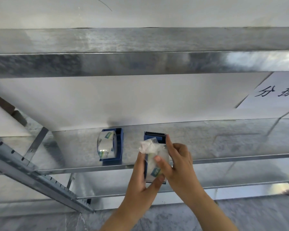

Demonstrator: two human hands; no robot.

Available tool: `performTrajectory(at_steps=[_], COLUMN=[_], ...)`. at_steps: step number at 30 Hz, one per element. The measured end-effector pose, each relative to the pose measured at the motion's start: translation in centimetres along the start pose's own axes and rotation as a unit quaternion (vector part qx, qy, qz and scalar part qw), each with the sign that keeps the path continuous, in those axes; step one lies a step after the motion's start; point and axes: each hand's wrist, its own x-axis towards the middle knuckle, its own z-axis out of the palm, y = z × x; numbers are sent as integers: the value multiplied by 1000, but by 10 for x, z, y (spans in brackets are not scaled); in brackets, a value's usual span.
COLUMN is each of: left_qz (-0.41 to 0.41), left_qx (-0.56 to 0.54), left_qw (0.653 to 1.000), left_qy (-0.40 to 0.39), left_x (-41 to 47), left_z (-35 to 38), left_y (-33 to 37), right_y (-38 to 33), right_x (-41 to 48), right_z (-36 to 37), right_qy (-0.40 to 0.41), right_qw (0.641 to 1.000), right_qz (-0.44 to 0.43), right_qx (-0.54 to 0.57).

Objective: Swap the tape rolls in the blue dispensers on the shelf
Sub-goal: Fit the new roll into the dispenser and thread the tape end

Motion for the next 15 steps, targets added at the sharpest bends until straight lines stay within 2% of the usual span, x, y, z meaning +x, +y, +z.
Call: performTrajectory(at_steps=[6,10,15], left_qz=[2,-4,-1], left_qx=[-18,-55,-59], left_qw=[1000,998,998], left_qy=[9,-4,4], left_x=[0,-2,-3], left_z=[3,2,1], left_y=[-1,0,2], right_y=[-3,-2,-5], right_x=[1,-2,-9], right_z=[-6,-7,-6], right_qy=[-75,-57,-37], right_qw=[988,979,974], right_qz=[2,-14,-46], right_qx=[132,193,218])
